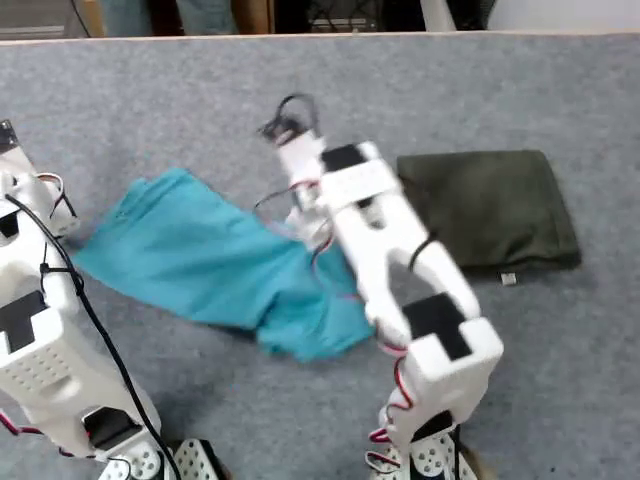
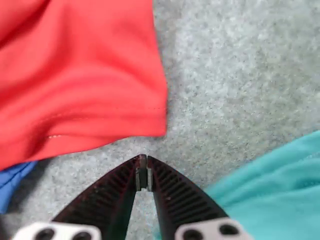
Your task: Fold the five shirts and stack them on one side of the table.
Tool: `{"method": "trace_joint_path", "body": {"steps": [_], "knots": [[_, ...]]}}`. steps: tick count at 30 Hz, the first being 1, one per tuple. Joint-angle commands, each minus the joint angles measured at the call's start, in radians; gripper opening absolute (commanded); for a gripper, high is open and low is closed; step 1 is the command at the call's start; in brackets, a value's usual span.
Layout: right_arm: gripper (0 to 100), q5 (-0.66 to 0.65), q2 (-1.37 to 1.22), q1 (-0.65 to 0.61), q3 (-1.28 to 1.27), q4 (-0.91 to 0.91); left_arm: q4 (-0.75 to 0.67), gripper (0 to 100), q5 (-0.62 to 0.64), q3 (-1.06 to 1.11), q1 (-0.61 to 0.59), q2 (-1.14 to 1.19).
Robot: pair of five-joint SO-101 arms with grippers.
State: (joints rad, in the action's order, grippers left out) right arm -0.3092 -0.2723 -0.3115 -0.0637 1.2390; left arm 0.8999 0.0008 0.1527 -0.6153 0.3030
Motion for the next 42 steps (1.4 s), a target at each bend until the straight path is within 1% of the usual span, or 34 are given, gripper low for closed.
{"method": "trace_joint_path", "body": {"steps": [1,3,4,8,10,12,14,19,20,22,24,26,27,28,30,33,35,40,42], "knots": [[1.5,-0.058,-0.07,0.087,0.14,-0.075,-0.015,3,0.011,-0.062,0.013,-0.058],[2.9,-0.075,-0.143,0.097,0.209,-0.084,-0.015,3,0.012,-0.064,0.018,-0.066],[5.8,-0.072,-0.18,0.103,0.248,-0.077,-0.015,3,0.012,-0.064,0.024,-0.068],[24.4,0.012,-0.269,0.129,0.389,-0.063,-0.009,3,0.012,-0.054,0.035,-0.071],[32.0,-0.009,-0.278,0.13,0.463,-0.003,-0.008,3,0.012,-0.053,0.03,-0.071],[37.0,-0.04,-0.269,0.127,0.553,0.137,-0.008,3,0.012,-0.053,0.022,-0.071],[37.7,-0.049,-0.266,0.123,0.65,0.275,-0.008,3,0.012,-0.047,0.012,-0.071],[37.7,-0.048,-0.26,0.127,0.848,0.479,-0.012,3,0.005,-0.002,0.005,-0.072],[36.8,-0.048,-0.26,0.124,0.88,0.532,-0.011,3,0.005,-0.001,0.007,-0.072],[30.4,-0.037,-0.24,0.124,0.88,0.531,-0.009,3,0.005,-0.001,0.004,-0.074],[19.1,-0.017,-0.182,0.117,0.812,0.531,-0.009,3,0.005,0.004,-0.005,-0.094],[8.7,-0.02,-0.108,0.081,0.688,0.529,-0.012,3,0.005,0.028,-0.013,-0.121],[5.6,-0.038,-0.065,0.063,0.605,0.529,-0.014,3,0.005,0.044,-0.015,-0.141],[5.0,-0.061,-0.021,0.044,0.518,0.529,-0.015,3,0.005,0.061,-0.015,-0.161],[7.8,-0.074,0.073,0.006,0.352,0.528,-0.017,3,0.005,0.093,-0.008,-0.198],[15.4,-0.098,0.193,-0.049,0.136,0.508,-0.018,3,0.003,0.14,0.013,-0.242],[20.2,-0.115,0.251,-0.091,0.002,0.477,-0.044,3,0.003,0.171,0.016,-0.265],[27.0,-0.112,0.309,-0.19,-0.294,0.308,-0.178,3,0.003,0.26,0.013,-0.284],[28.8,-0.11,0.309,-0.229,-0.383,0.213,-0.195,3,0.003,0.271,0.013,-0.285]]}}
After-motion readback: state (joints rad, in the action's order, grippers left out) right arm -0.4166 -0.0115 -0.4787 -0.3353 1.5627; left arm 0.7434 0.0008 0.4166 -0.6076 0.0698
